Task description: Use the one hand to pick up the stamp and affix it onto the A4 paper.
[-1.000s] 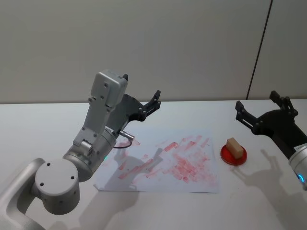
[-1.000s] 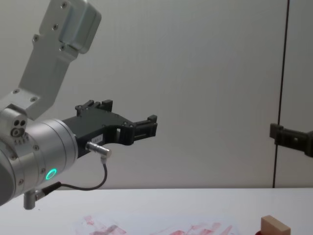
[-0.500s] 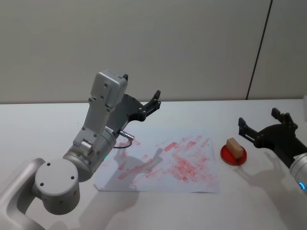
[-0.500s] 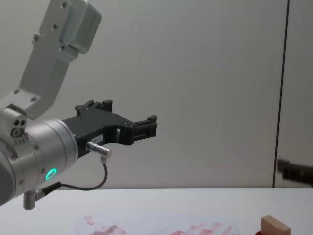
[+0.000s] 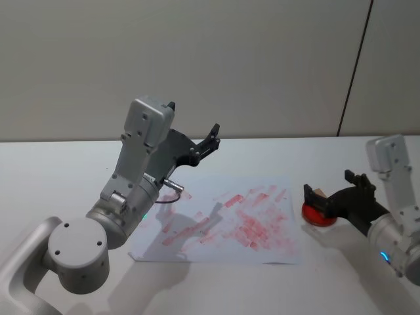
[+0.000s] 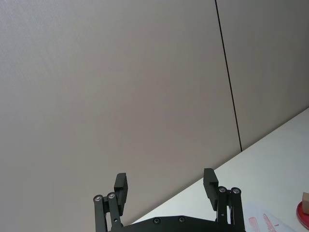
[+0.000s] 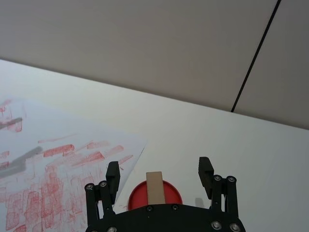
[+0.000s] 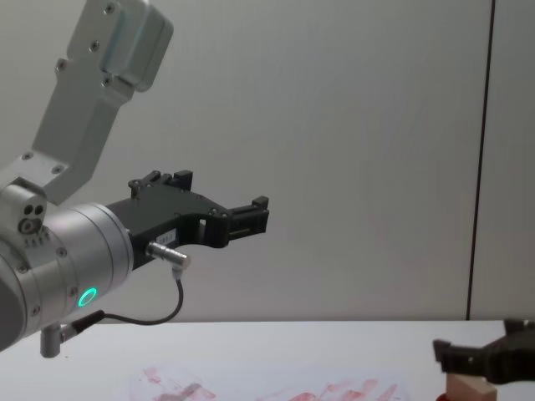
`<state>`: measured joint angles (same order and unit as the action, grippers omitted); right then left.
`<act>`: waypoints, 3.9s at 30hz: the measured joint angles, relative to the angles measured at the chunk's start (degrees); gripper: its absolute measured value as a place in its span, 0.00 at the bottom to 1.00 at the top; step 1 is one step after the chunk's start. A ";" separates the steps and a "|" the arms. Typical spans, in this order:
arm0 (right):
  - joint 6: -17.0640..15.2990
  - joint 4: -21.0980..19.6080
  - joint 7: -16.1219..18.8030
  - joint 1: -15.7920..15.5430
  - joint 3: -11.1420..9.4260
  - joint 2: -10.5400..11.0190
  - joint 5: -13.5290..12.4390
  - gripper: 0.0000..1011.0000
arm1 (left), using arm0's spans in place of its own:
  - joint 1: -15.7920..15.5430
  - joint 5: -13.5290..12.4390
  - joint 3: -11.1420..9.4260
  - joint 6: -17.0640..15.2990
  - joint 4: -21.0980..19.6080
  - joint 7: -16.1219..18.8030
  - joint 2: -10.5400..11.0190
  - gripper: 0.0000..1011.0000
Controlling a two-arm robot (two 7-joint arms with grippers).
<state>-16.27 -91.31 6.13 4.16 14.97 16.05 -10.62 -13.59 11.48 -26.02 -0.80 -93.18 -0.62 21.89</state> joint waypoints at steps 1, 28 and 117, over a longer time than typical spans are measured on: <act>-0.51 0.95 0.32 0.60 0.26 -0.43 0.53 0.99 | 0.00 0.00 0.00 0.00 0.00 0.00 0.00 0.99; -3.52 8.20 0.62 4.46 1.91 -3.58 4.78 0.75 | 0.00 0.00 0.00 0.00 0.00 0.00 0.00 0.99; -2.51 16.19 14.33 9.95 8.40 -10.01 9.99 0.22 | 0.00 0.00 0.00 0.00 0.00 0.00 0.00 0.99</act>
<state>-18.79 -75.11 20.46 14.10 23.37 6.04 -0.63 -13.59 11.48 -26.03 -0.79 -93.18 -0.62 21.89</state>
